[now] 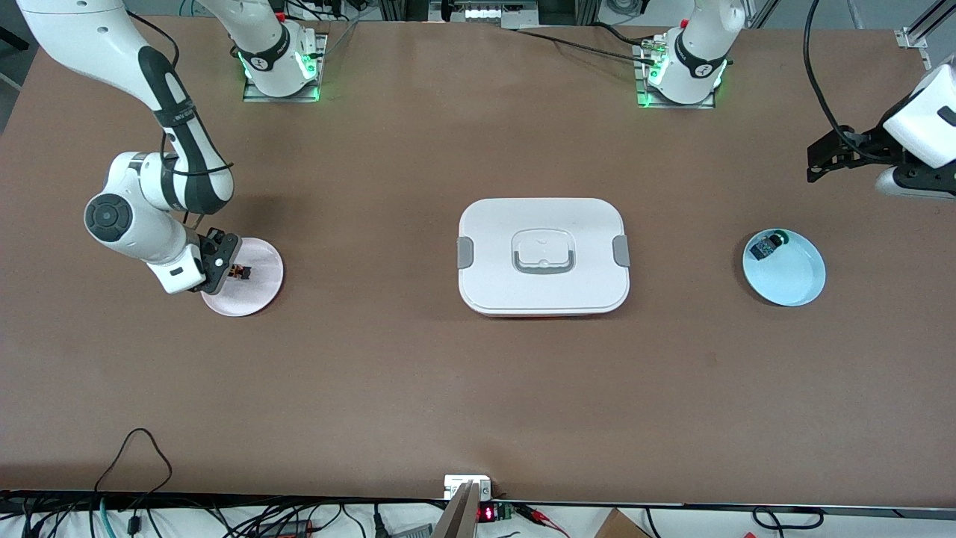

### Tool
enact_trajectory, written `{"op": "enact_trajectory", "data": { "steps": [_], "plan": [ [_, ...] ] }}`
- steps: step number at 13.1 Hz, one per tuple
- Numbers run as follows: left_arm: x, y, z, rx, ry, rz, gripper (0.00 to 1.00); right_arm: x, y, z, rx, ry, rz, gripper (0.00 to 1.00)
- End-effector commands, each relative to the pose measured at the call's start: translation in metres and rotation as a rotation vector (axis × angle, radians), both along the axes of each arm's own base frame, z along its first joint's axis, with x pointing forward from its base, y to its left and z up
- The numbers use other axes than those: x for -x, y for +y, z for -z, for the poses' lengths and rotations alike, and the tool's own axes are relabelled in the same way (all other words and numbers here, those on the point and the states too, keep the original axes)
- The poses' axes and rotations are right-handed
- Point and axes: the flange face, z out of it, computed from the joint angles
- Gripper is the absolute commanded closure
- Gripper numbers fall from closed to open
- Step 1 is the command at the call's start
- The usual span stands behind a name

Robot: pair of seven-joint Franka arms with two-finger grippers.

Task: Transfer orange switch to right arm and place

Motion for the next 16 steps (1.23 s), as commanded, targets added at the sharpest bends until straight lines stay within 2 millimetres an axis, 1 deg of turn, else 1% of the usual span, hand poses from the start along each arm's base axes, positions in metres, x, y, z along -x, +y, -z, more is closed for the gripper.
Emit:
{"op": "enact_trajectory", "data": {
  "steps": [1, 2, 3, 4, 5, 6, 7, 8, 9, 10, 11, 14, 16],
  "plan": [
    [-0.001, 0.001, 0.002, -0.024, 0.006, -0.019, 0.00, 0.001, 0.010, 0.001, 0.000, -0.010, -0.035, 0.78],
    [-0.002, -0.001, 0.002, -0.016, 0.003, -0.017, 0.00, 0.001, 0.014, 0.003, -0.001, -0.011, -0.041, 0.78],
    [-0.003, -0.002, 0.002, -0.011, 0.002, -0.016, 0.00, 0.001, 0.013, 0.003, -0.001, -0.013, -0.037, 0.70],
    [-0.003, -0.002, 0.001, -0.010, 0.000, -0.025, 0.00, 0.001, 0.013, 0.004, -0.001, -0.010, -0.034, 0.56],
    [-0.003, -0.004, 0.001, 0.010, 0.003, -0.029, 0.00, 0.001, 0.013, 0.004, -0.001, -0.011, -0.028, 0.19],
    [-0.003, -0.002, 0.001, 0.019, 0.003, -0.038, 0.00, 0.000, 0.013, 0.002, -0.002, -0.010, -0.020, 0.00],
    [-0.003, -0.001, 0.002, 0.020, 0.005, -0.046, 0.00, -0.001, 0.013, 0.001, -0.003, -0.013, -0.016, 0.00],
    [-0.003, 0.008, 0.001, 0.034, 0.003, -0.093, 0.00, -0.002, 0.013, -0.002, -0.005, -0.018, -0.014, 0.00],
    [-0.003, 0.021, 0.000, 0.060, -0.001, -0.159, 0.00, -0.005, 0.014, -0.007, -0.004, -0.030, 0.012, 0.00],
    [-0.003, 0.027, 0.000, 0.079, 0.000, -0.179, 0.00, -0.008, 0.013, -0.014, -0.003, -0.044, 0.072, 0.00],
    [-0.003, 0.029, 0.000, 0.079, 0.000, -0.190, 0.00, -0.013, 0.014, -0.024, -0.013, -0.056, 0.160, 0.00],
    [-0.002, 0.043, 0.002, 0.076, 0.007, -0.251, 0.00, -0.039, 0.021, -0.071, -0.069, -0.034, 0.345, 0.00],
    [-0.004, 0.046, 0.004, 0.065, 0.032, -0.276, 0.00, -0.050, 0.027, -0.105, -0.062, 0.007, 0.511, 0.00]
  ]
}}
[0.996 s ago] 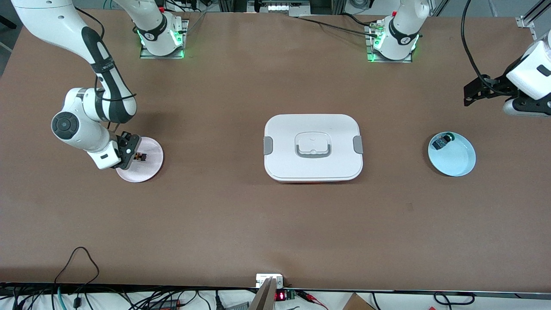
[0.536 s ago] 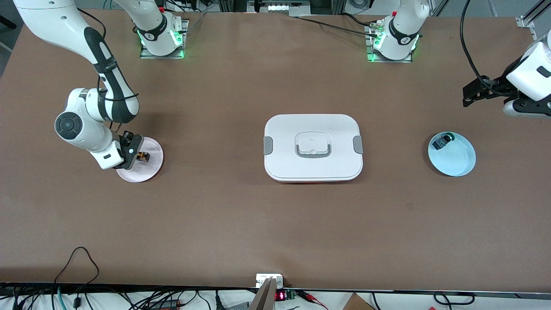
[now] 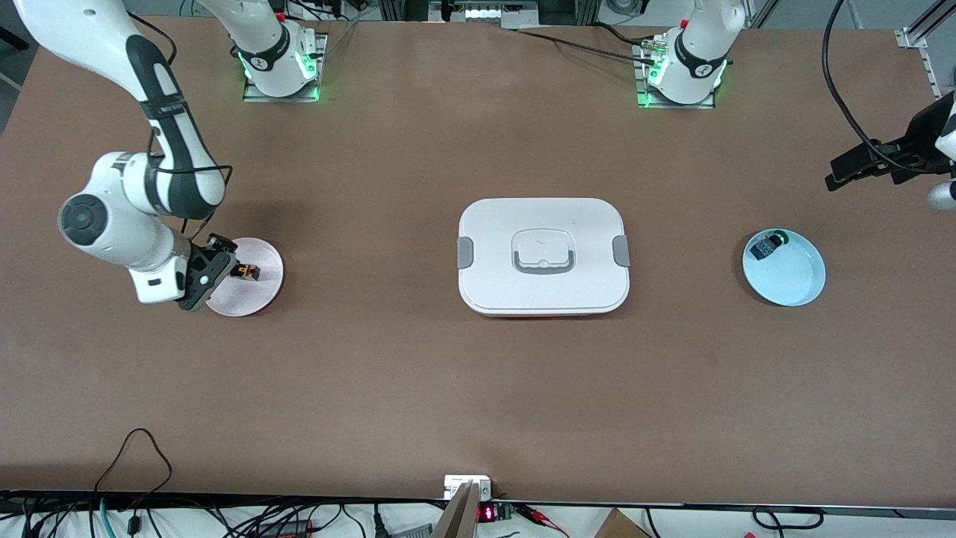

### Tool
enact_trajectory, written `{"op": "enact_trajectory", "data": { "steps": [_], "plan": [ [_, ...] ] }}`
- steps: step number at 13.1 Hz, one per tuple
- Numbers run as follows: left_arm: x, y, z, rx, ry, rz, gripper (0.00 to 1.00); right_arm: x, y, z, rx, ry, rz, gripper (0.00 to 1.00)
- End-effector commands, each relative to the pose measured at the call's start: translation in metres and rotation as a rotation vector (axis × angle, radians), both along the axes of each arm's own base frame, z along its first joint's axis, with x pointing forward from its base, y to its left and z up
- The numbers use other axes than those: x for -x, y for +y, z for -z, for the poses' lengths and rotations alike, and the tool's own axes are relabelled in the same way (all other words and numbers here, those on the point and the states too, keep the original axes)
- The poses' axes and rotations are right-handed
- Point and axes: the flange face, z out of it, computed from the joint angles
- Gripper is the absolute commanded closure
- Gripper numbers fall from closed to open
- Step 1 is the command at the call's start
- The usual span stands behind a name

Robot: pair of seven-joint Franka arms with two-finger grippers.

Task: Transfer orange switch to right arm and place

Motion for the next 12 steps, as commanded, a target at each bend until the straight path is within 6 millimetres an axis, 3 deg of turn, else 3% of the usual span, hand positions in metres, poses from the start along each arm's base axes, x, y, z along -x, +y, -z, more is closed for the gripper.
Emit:
{"op": "enact_trajectory", "data": {
  "steps": [1, 3, 6, 8, 10, 12],
  "plan": [
    [-0.006, 0.006, -0.001, 0.007, 0.026, -0.041, 0.00, -0.012, 0.011, -0.050, -0.008, 0.044, 0.206, 0.00],
    [-0.009, 0.011, -0.001, 0.004, 0.018, -0.046, 0.00, -0.012, 0.016, -0.085, 0.000, 0.061, 0.374, 0.00],
    [-0.009, 0.011, 0.000, -0.003, 0.009, -0.035, 0.00, -0.006, 0.039, -0.125, 0.069, 0.200, 0.667, 0.00],
    [-0.008, 0.012, -0.001, -0.005, 0.011, -0.035, 0.00, -0.005, 0.052, -0.170, 0.073, 0.287, 0.859, 0.00],
    [-0.008, 0.012, -0.002, -0.003, 0.012, -0.034, 0.00, -0.003, 0.062, -0.219, 0.133, 0.284, 0.876, 0.00],
    [-0.008, 0.028, 0.000, 0.003, 0.013, -0.037, 0.00, -0.004, 0.052, -0.261, 0.172, 0.227, 0.875, 0.00]
  ]
}}
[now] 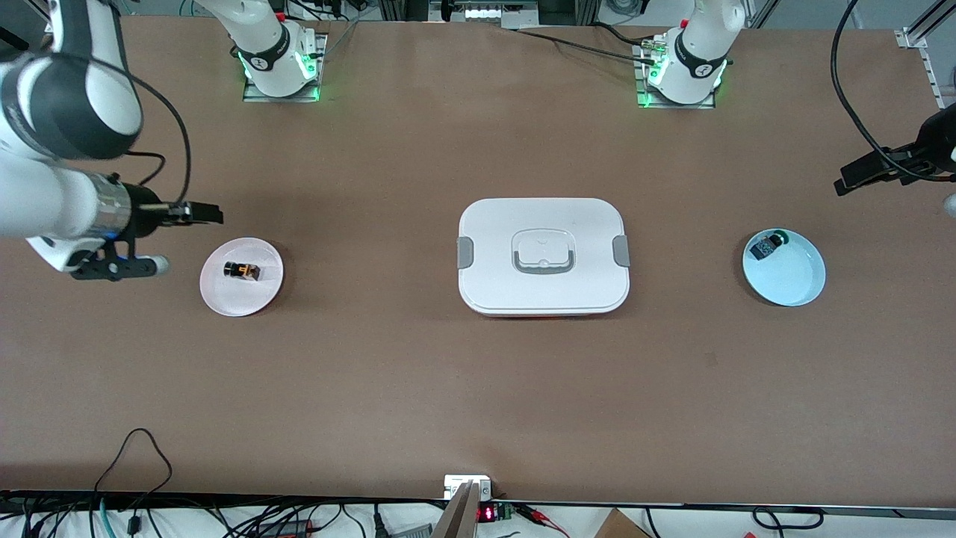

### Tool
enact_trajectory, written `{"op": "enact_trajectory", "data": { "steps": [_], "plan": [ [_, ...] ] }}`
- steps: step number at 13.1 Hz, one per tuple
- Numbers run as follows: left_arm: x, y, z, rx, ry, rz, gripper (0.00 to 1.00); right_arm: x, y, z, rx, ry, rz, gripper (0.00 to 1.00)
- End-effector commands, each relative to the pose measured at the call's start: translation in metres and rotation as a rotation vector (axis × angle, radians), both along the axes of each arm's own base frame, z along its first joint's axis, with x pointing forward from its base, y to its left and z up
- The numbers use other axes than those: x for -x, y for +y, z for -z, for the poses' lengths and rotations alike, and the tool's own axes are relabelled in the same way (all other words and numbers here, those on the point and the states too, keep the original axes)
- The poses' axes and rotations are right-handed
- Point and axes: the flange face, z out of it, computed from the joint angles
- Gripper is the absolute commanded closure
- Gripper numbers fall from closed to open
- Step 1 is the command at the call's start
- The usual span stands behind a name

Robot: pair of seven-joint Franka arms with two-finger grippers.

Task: Transfer orange switch to right arm and place

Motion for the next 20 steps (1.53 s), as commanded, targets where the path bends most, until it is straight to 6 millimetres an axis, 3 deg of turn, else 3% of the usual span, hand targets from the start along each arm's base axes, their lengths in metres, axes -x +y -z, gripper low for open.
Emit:
{"op": "enact_trajectory", "data": {
  "steps": [1, 3, 6, 11, 14, 20],
  "plan": [
    [-0.004, 0.012, -0.004, 0.000, 0.003, 0.006, 0.00, -0.007, -0.017, -0.044, 0.062, -0.049, 0.017, 0.00],
    [-0.007, 0.010, -0.005, 0.000, 0.000, 0.012, 0.00, -0.010, -0.050, -0.065, 0.087, -0.112, -0.044, 0.00],
    [-0.007, 0.010, -0.007, -0.001, -0.017, 0.038, 0.00, 0.005, -0.071, -0.091, 0.109, -0.145, -0.024, 0.00],
    [-0.006, 0.008, -0.008, 0.001, -0.019, 0.039, 0.00, 0.064, -0.071, -0.077, 0.100, -0.257, 0.013, 0.00],
    [-0.004, 0.008, -0.012, 0.002, -0.015, 0.040, 0.00, 0.065, -0.060, -0.086, 0.115, -0.246, 0.034, 0.00],
    [-0.013, 0.015, -0.018, 0.008, 0.009, 0.032, 0.00, 0.052, -0.070, -0.095, 0.105, -0.268, 0.014, 0.00]
  ]
}}
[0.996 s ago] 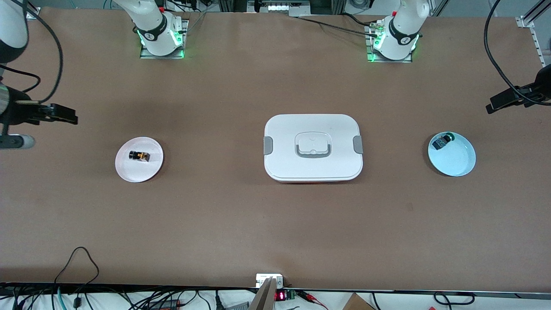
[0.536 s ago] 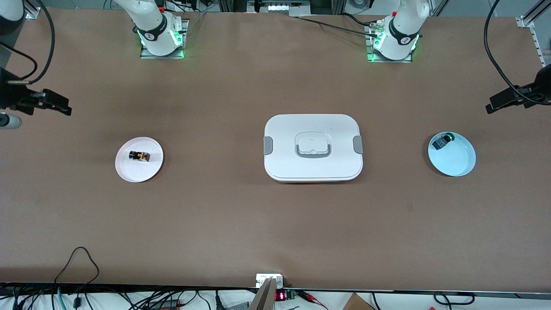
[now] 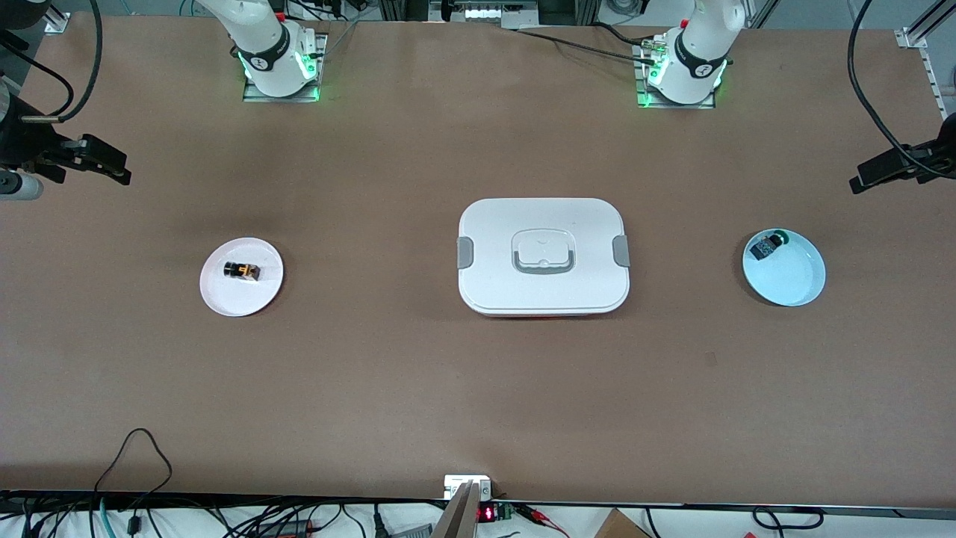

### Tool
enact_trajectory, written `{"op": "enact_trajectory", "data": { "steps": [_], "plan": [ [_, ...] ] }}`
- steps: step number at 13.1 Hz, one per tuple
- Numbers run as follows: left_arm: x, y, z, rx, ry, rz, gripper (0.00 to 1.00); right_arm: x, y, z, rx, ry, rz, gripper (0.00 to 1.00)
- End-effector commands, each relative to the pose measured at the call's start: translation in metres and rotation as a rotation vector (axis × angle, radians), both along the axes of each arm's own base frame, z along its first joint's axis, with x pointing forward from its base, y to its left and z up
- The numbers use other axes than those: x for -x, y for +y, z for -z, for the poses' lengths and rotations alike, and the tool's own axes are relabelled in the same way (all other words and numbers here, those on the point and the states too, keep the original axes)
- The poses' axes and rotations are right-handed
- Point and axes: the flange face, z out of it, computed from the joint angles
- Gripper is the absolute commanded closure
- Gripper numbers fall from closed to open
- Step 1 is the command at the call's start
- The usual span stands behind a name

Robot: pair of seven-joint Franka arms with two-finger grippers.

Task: Transfer orange switch to right arm and place

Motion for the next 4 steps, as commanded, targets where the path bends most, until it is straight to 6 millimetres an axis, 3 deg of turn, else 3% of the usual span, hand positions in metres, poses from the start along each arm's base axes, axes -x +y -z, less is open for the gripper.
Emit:
{"op": "enact_trajectory", "data": {
  "steps": [1, 4],
  "plan": [
    [-0.002, 0.000, -0.005, -0.003, -0.013, 0.025, 0.00, -0.004, -0.004, -0.005, 0.010, -0.008, -0.010, 0.00],
    [0.016, -0.005, 0.006, -0.015, -0.055, 0.031, 0.00, -0.004, -0.003, -0.004, -0.008, -0.005, -0.004, 0.00]
  ]
}}
